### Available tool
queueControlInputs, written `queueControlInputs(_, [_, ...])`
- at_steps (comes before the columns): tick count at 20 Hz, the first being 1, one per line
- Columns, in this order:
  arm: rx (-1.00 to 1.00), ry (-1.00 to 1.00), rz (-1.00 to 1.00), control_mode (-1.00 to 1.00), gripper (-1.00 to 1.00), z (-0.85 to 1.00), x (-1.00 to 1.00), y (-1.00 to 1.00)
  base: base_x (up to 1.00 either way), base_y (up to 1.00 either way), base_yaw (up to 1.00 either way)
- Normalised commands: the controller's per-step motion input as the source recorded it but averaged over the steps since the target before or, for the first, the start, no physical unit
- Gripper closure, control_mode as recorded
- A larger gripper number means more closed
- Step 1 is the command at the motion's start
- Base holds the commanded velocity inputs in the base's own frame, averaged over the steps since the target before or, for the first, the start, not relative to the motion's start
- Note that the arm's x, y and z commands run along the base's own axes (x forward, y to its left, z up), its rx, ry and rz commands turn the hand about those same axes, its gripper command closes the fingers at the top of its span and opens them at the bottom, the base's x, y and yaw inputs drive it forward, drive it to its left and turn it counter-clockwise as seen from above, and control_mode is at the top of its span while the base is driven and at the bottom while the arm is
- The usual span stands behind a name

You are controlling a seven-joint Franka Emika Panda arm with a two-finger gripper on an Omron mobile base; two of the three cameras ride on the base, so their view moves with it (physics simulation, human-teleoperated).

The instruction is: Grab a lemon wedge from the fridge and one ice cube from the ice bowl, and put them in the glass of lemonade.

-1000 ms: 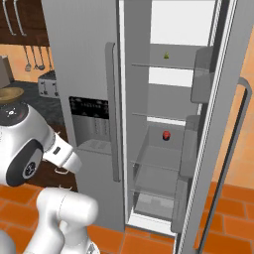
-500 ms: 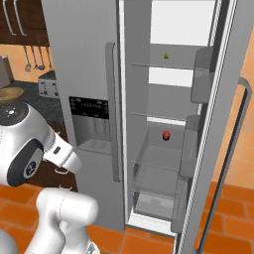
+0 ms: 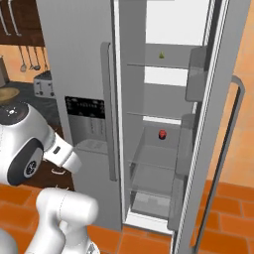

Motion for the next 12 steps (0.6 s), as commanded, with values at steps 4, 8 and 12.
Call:
queueControlInputs(4, [0.00, 0.00, 0.00, 1.00, -1.00, 0.00, 0.00, 0.00, 0.01, -0.47, -0.14])
queueControlInputs(8, [0.00, 0.00, 0.00, 1.00, -1.00, 0.00, 0.00, 0.00, 0.09, -0.55, -0.12])
queueControlInputs(12, [0.00, 0.00, 0.00, 1.00, -1.00, 0.00, 0.00, 0.00, 0.34, -0.23, -0.09])
